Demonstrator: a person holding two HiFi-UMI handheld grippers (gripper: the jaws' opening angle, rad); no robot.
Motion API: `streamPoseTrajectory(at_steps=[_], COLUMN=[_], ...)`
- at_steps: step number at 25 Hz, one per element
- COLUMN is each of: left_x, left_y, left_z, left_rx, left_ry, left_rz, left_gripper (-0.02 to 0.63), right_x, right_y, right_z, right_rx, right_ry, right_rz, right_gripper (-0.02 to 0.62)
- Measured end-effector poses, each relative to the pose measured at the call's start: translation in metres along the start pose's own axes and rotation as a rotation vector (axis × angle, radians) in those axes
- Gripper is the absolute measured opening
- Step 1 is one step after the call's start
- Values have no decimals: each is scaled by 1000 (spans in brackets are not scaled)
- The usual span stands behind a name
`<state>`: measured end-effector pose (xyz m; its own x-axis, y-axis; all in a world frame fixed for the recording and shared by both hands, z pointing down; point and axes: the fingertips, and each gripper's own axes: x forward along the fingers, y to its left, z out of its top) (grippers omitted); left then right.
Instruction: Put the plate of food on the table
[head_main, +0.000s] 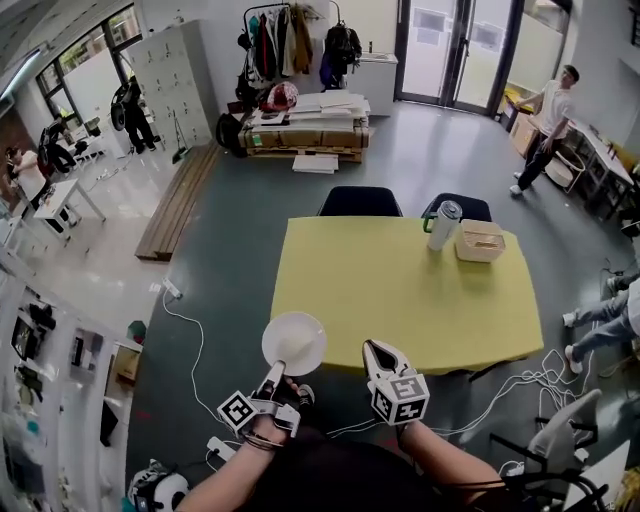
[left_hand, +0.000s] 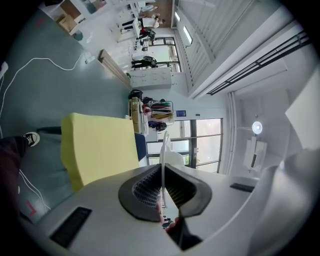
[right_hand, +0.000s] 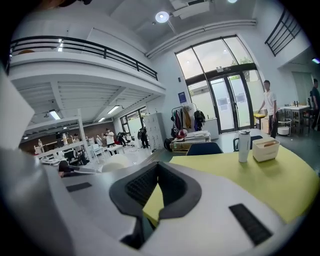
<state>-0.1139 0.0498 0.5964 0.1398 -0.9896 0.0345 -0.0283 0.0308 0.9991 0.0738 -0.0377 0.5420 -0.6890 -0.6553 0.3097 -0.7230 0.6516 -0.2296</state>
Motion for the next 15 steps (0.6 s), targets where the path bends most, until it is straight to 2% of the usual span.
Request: streamPoseTrajectory(at_steps=[9,15], left_x=[90,137], left_y=[-9,-7], left_z=[84,122], left_rx=[4,9], left_ry=[137,219], left_rz=[-1,7], left_gripper=[17,17], right_x=[106,153], right_y=[3,-1], right_z=[47,70], right_rx=[15,25], right_ry=[-13,-30], right_rz=[-85,-149], right_gripper=[12,12])
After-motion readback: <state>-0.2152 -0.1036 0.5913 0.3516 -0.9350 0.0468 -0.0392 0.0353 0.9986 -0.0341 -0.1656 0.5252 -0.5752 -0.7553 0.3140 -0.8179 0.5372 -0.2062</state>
